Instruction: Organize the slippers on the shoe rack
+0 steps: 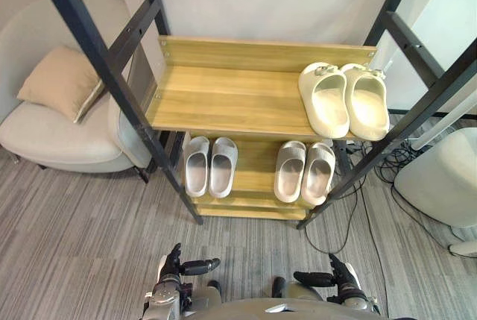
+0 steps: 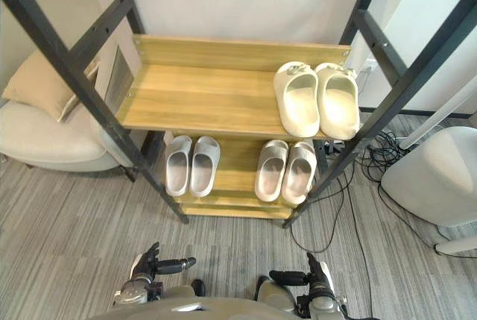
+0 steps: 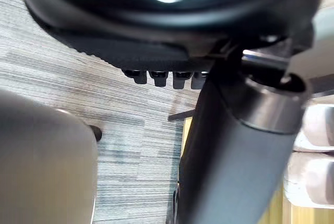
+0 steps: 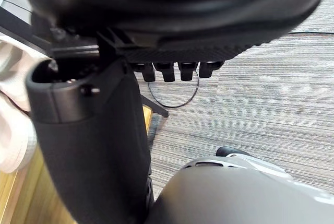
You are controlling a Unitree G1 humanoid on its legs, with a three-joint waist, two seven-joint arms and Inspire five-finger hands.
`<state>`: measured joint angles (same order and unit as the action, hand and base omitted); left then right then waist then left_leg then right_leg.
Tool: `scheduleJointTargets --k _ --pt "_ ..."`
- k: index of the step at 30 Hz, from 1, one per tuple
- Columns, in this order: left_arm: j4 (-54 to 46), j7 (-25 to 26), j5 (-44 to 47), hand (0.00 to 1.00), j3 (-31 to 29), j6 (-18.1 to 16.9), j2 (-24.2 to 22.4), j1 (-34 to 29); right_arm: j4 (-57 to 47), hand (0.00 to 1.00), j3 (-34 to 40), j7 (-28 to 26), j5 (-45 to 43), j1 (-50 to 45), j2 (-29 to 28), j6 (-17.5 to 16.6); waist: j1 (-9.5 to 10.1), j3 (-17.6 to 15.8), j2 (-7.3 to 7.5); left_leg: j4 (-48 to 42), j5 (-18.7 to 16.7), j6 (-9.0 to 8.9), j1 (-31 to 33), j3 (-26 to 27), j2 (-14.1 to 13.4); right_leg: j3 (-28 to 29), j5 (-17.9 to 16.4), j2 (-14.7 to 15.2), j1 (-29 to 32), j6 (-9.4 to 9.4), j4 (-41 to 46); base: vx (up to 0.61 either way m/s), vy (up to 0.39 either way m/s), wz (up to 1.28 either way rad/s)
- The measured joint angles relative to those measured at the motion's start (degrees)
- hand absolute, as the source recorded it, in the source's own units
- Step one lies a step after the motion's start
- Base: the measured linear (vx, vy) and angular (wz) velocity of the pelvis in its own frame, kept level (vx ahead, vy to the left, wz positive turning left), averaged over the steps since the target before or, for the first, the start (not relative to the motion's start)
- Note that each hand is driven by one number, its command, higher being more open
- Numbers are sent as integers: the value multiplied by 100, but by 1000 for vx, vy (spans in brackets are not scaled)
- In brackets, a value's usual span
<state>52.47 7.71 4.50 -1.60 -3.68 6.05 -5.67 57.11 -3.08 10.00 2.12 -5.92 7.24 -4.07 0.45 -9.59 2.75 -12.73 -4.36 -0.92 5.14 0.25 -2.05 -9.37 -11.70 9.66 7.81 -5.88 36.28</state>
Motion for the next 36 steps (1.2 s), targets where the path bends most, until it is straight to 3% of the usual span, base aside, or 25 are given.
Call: scheduleJointTargets --k 2,4,5,6,7,9,10,11,14,15,17,18,19,20,21,22,24,27,32,34,35,36 --pt "-138 59 3 100 -5 -7 -25 2 -20 100 -35 -30 8 -29 17 -40 185 5 6 -142 55 -37 191 -164 59 22 -168 -3 -176 -4 680 -158 -139 63" --pt "-293 59 5 100 -96 -71 -100 9 -27 100 -69 -64 2 67 -43 -50 377 43 70 -381 224 -124 618 -252 120 231 -583 -68 -432 -84 311 -159 -147 24" --pt "-302 63 3 100 -117 -87 -124 33 -31 100 -95 -62 0 126 -74 -49 418 29 58 -411 290 -170 740 -254 118 267 -681 -155 -448 26 53 -280 -193 15" --pt "-281 73 17 100 -126 -87 -205 52 -27 100 -166 -63 -2 263 -116 -46 456 4 -130 -193 556 -286 911 -317 11 306 -800 -400 -531 199 -604 -300 -192 9" --pt "-268 80 38 100 -105 -88 -254 54 -26 100 -261 -61 -2 320 -154 -47 505 30 -196 40 784 -335 1015 -356 -52 285 -847 -515 -557 286 -1018 -395 -255 21" --pt "-37 107 68 100 81 -84 -378 197 -12 100 -408 -108 0 521 -139 -29 491 -115 -671 710 1392 -467 1028 -739 -357 -75 -507 -949 -693 586 -1673 -356 -191 56" --pt "-30 110 73 100 106 -83 -395 200 -10 100 -413 -106 -1 533 -135 -28 498 -130 -726 799 1444 -483 1011 -756 -409 -157 -466 -995 -709 619 -1714 -417 -150 110" --pt "-26 141 110 100 186 -87 -370 246 -9 100 -362 -77 -1 572 -178 -33 468 -209 -694 1188 1133 -606 946 -501 -537 -543 -340 -988 -726 773 -1819 -324 -112 84" --pt "-39 154 117 100 204 -133 -241 308 -5 100 -207 -7 -1 686 -246 -30 413 -293 -487 764 1110 -523 1037 79 -387 -813 -208 -648 -575 819 -1838 -282 -45 79" --pt "-45 182 128 100 202 -145 -240 308 -5 100 -142 15 -2 699 -208 -24 402 -308 -400 171 994 -434 1074 71 -218 -843 -115 -477 -472 779 -1873 -126 53 32" --pt "6 221 126 100 210 -173 -249 260 -2 100 -153 17 1 690 -104 -10 405 -273 -460 -520 518 -393 844 105 -173 -858 107 -381 -389 714 -2019 -125 121 16" --pt "101 222 120 100 277 -182 -249 264 9 100 -153 10 3 680 -71 7 372 -235 -532 -858 24 -380 687 319 -331 -940 199 -367 -327 676 -2044 -94 179 22" --pt "174 213 98 100 297 -181 -247 281 16 100 -150 -2 9 658 -73 42 341 -198 -597 -1064 -249 -301 573 662 -563 -1044 247 -361 -296 625 -2027 -90 201 32" --pt "194 211 80 100 298 -178 -251 282 15 100 -150 -7 10 646 -78 54 318 -182 -623 -1056 -306 -305 540 829 -661 -1110 266 -353 -286 597 -2004 -134 258 60" --pt "200 204 28 100 309 -177 -261 271 20 100 -108 -13 12 641 -102 107 240 -149 -583 -780 -233 -250 522 1158 -612 -1301 330 -332 -275 479 -2030 -118 204 71" --pt "202 209 -14 100 361 -176 -202 251 18 100 -73 -45 13 611 -178 114 211 -89 -493 -435 -105 -186 479 1156 -469 -1374 380 -281 -323 413 -2230 -107 178 89" --pt "236 219 -75 100 579 -170 -130 246 7 100 -19 -66 12 605 -282 101 197 -34 -422 890 534 -123 74 1110 -144 -1768 792 -139 -546 321 -2819 -85 172 84" --pt "299 224 -83 100 569 -118 -150 212 5 100 -29 -99 14 608 -366 101 196 9 -506 1799 973 0 -301 816 81 -2102 921 -83 -762 216 -3031 -80 128 65" --pt "305 218 -85 100 484 -119 -146 188 0 100 -46 -134 27 513 -614 100 200 32 -418 1808 939 58 -412 580 300 -2584 902 83 -1211 86 -3160 -13 74 58" --pt "325 207 -85 100 406 -120 -130 167 8 100 -39 -135 62 506 -648 101 205 78 -333 1805 847 194 -435 525 447 -2710 721 255 -1250 -101 -2951 61 110 51" --pt "352 186 -83 100 277 -121 -116 159 12 100 -40 -135 66 505 -673 106 217 87 -234 1800 772 305 -478 524 568 -2773 432 477 -1235 -279 -2583 129 162 75" --pt "391 183 -70 100 234 -123 -28 157 44 100 -38 -136 67 490 -729 111 217 94 -20 1711 700 411 -550 520 770 -2831 165 822 -1241 -525 -2136 135 139 73"
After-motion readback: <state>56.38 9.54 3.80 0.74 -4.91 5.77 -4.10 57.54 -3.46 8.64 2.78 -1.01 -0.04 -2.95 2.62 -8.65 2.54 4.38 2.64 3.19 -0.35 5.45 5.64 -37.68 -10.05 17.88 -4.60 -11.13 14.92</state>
